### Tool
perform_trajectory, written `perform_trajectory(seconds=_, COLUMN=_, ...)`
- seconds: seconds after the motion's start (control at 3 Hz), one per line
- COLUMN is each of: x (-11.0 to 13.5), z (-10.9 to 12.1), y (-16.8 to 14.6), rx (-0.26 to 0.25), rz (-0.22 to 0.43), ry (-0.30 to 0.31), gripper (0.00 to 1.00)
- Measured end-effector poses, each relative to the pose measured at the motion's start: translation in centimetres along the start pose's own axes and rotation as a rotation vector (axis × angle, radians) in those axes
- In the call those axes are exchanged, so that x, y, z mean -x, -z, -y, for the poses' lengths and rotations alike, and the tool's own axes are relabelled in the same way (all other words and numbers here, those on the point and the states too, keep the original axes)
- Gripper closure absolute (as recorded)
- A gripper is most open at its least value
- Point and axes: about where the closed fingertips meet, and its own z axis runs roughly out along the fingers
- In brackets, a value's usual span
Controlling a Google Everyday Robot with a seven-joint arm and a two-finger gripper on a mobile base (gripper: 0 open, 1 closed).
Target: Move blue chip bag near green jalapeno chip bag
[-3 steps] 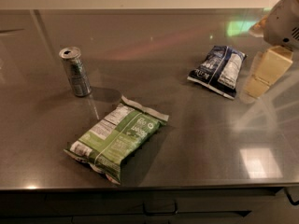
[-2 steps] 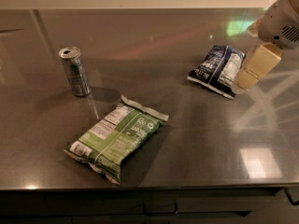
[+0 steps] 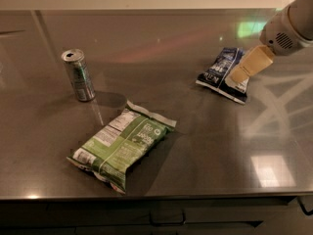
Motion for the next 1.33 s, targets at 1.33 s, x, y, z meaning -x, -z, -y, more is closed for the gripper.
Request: perform_trajectory(seconds=1.33, x=-2.2, z=4.4, y=-8.0, rx=-0.044, rz=-0.073, ry=-0.26, gripper=0.0)
